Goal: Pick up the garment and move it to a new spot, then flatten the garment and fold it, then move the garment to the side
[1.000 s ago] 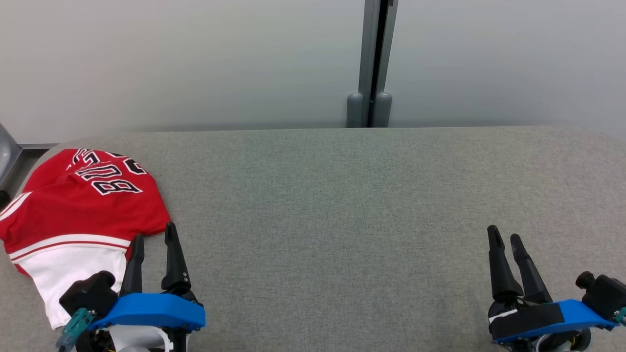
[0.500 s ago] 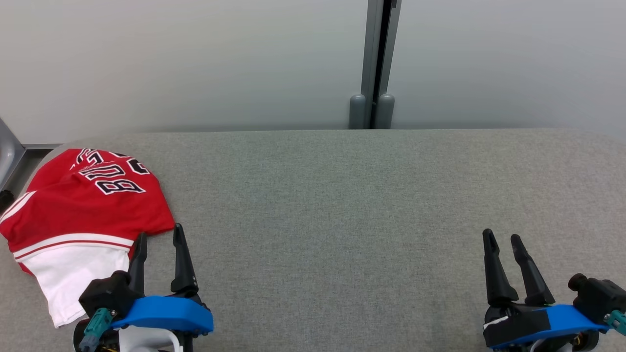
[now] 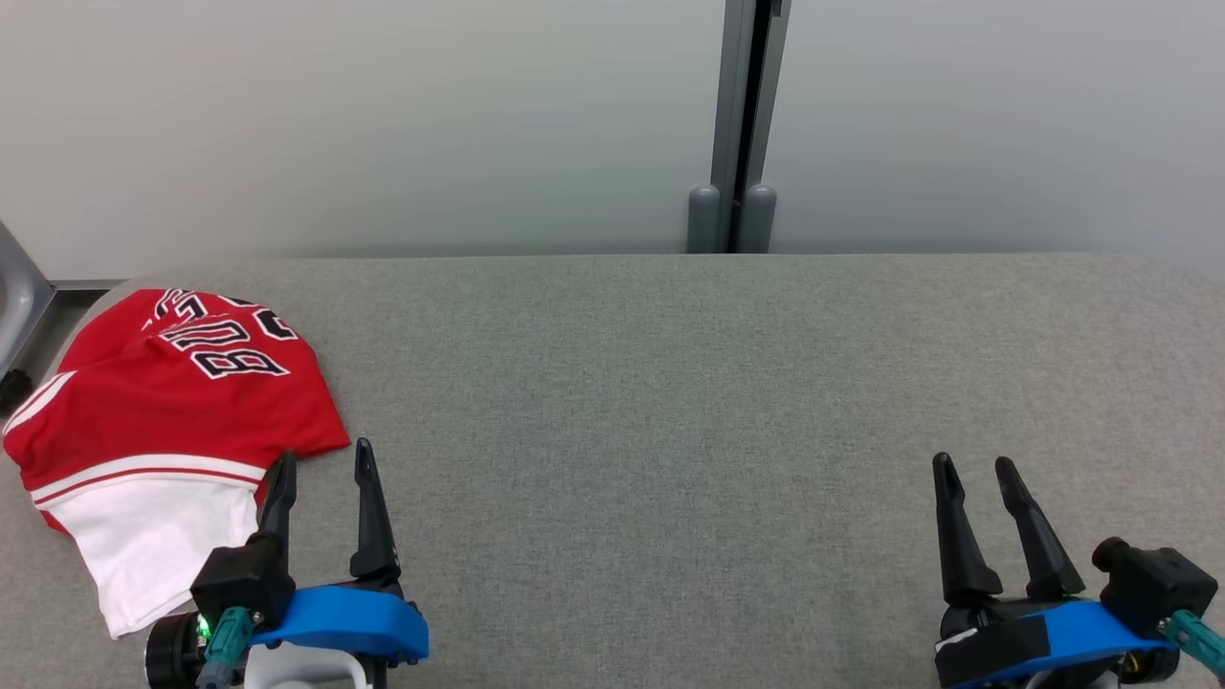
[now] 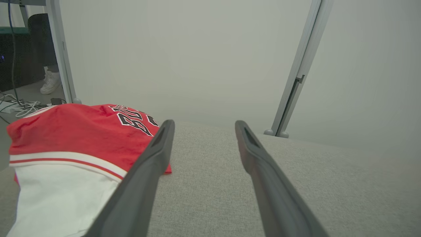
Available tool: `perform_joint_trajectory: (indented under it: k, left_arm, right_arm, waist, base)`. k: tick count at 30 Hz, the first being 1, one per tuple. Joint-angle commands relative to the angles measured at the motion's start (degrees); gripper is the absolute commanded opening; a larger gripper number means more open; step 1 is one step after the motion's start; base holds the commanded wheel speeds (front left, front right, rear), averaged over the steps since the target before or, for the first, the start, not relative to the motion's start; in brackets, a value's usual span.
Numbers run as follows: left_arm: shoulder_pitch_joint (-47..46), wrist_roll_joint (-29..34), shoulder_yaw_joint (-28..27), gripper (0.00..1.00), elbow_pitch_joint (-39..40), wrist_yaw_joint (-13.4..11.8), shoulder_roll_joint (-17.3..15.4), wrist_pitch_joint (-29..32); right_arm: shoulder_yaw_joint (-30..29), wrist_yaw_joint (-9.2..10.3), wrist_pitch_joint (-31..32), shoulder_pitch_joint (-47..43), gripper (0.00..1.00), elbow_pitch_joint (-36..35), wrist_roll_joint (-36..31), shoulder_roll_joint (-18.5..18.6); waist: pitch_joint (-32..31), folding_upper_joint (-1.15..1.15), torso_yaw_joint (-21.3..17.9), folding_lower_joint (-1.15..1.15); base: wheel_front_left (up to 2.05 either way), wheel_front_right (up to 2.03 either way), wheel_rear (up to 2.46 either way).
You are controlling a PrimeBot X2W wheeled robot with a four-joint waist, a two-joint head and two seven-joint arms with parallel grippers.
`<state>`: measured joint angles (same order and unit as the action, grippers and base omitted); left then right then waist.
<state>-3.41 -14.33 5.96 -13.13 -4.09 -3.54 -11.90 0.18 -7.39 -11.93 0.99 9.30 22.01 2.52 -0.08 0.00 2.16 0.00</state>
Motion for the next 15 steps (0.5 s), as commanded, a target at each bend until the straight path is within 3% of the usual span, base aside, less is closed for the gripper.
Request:
perform_joint_trajectory:
  k: [1, 15]
  left_arm:
    - [-0.7, 1.6, 0.0, 1.00, -0.1, -0.4, -0.5, -0.6]
    - [-0.7, 7.1, 0.9, 1.00, -1.1, -1.1, -0.5, -2.2]
  right_arm:
    - [0.2, -0.14, -0.6, 0.0, 1.00, -0.1, -1.7, 0.5]
    - [0.6, -0.16, -2.2, -0.2, 1.00, 0.6, -8.1, 0.5]
  waist:
    - [0.0, 0.00, 0.0, 0.00]
    - [0.1, 0.00, 0.5, 0.00]
  base:
    - [0.00, 0.00, 0.00]
    - [0.00, 0.00, 0.00]
